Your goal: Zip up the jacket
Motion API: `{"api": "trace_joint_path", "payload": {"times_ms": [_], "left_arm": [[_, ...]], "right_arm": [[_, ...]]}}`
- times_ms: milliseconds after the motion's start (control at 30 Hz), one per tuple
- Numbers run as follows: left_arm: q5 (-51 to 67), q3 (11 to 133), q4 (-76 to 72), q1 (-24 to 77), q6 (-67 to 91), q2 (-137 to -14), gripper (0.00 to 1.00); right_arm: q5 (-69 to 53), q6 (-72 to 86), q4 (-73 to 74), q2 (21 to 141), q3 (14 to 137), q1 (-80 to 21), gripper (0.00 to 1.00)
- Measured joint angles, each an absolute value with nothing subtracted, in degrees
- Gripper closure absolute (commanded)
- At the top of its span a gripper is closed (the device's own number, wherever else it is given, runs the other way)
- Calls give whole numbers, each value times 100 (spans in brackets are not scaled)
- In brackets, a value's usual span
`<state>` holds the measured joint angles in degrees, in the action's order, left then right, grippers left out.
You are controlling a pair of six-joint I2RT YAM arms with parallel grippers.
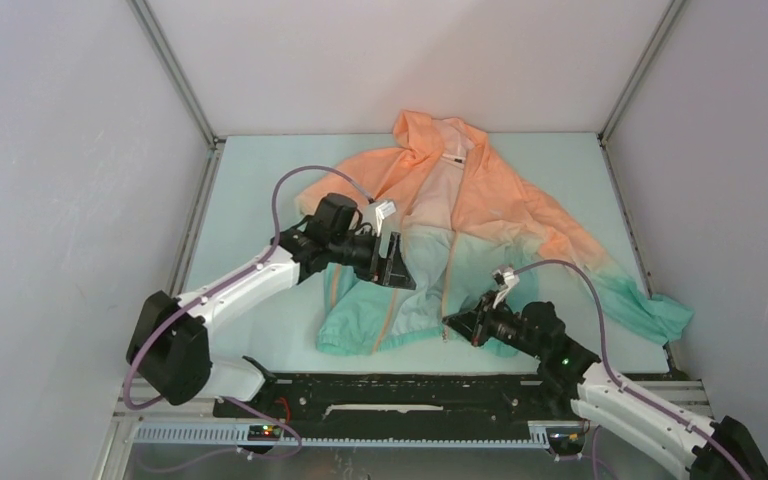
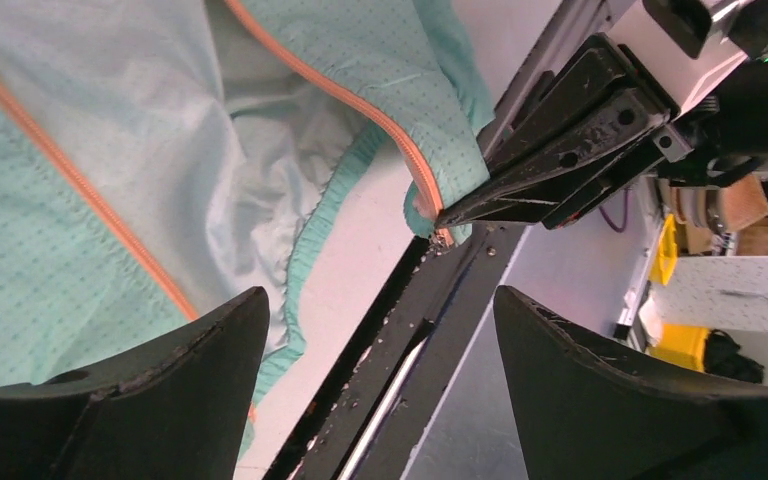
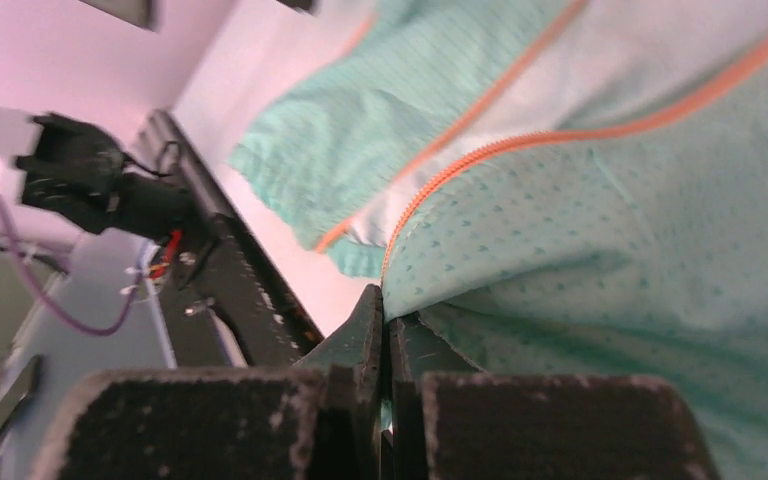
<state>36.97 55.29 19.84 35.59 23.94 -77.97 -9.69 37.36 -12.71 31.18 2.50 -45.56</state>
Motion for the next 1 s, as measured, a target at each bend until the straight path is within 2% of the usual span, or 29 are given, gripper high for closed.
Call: {"api": "trace_joint_path", "payload": {"times_ms": [133,267,367,500,567,667,700,767,867,1000], "left_arm": [[3948,5441,1787,3559,2547,-7843,12],[3972,5221,1579,3559,2727,-7738,7],[4121,4873,1288,3559,2998,-7555,16],[4569,4276,198,3597,3837,-7533,27],[4751,3992,-582,3673,4434,-7642,27],[4886,3747,-1647,3863,5266,-7881,22],[4884,3712,-1964,3955,5527,-7955,24],[4869,3710,-2392,4128,5848,-8062,31],[4864,3712,-2884,4397,6189,-8230,49],[4864,3739,-3166,4595,6458,-8521,67]], "right_arm": [[-2274,3638,-2421,3273,84,-3885,100],[-3164,3638,-3658,3948,8,-3559,100],[-3708,3669,-4578,4604,5,-3555,100],[-4219,3776,-5288,5266,3,-3568,100],[-4346,3850,-5544,5411,3,-3577,100],[-4421,3861,-5684,5391,3,-3581,100],[-4423,3861,-5682,5358,3,-3588,100],[-4421,3857,-5653,5258,3,-3592,100],[-4388,3852,-5450,5002,3,-3592,100],[-4235,3846,-4915,4569,3,-3632,98]]}}
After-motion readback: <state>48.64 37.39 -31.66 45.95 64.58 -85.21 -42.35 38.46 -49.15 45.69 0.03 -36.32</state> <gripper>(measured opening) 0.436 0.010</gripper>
